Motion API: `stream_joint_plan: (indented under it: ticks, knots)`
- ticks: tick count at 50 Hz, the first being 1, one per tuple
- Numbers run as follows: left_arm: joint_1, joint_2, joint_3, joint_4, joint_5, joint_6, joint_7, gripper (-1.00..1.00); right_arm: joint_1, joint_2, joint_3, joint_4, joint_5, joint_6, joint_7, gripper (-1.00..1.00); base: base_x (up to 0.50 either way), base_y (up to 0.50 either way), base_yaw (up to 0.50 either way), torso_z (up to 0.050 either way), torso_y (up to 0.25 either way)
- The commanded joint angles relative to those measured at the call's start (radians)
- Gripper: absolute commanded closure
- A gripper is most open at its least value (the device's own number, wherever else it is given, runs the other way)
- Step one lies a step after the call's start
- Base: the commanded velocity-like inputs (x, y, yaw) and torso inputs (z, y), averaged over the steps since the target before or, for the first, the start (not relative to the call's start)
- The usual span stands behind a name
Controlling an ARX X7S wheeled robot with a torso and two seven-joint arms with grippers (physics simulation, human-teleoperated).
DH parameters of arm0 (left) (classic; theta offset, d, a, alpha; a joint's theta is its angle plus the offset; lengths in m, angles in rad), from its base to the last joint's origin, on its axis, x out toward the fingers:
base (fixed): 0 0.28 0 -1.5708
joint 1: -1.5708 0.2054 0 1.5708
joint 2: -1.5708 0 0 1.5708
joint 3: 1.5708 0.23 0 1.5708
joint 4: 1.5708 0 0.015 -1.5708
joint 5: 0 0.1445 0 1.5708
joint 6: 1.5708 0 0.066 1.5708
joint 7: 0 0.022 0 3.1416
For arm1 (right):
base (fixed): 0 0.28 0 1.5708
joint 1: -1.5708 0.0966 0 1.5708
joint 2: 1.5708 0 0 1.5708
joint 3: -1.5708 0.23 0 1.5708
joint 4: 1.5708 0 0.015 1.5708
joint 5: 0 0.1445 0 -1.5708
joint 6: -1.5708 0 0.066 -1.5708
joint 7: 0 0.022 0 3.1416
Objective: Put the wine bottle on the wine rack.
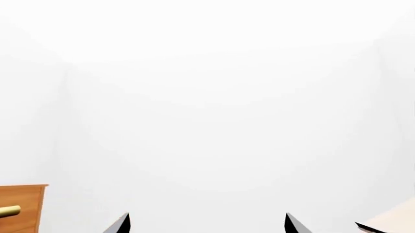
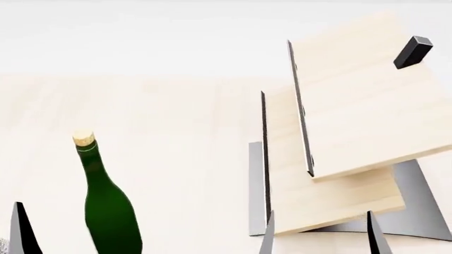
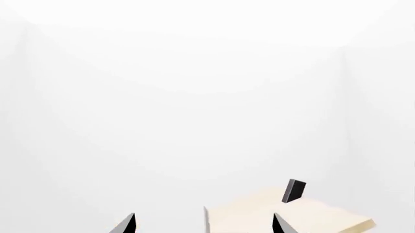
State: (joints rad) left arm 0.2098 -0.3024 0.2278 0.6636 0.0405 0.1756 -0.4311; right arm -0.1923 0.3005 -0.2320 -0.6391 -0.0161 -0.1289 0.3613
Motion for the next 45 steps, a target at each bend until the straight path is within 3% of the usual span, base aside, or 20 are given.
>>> stream_joint_plan:
  ticks: [1,27,37,45]
  knots:
    - [-0.002,-0.004,0.003,-0.002,-0.002,0.0,-0.005,-1.0,0.001,0.004,-0.005,0.002,-0.001,-0.001,0.004,-1.0,0.0,-0.17,0.0,0.0,0.0]
    - [-0.003,-0.012,0.011,-0.003,-0.002,0.001,-0.016,-1.0,0.008,0.012,-0.041,0.011,-0.053,0.001,0.01,-1.0,0.0,-0.1,0.0,0.0,0.0]
    - [-0.004,-0.015,0.013,0.004,0.002,-0.011,-0.02,-1.0,0.049,0.002,-0.044,-0.074,-0.063,0.092,0.005,-1.0,0.0,0.0,0.0,0.0,0.0]
    - [-0.009,-0.018,0.019,-0.007,0.0,-0.007,-0.02,-1.0,0.216,-0.038,-0.077,-0.125,-0.075,0.247,-0.031,-1.0,0.0,0.0,0.0,0.0,0.0]
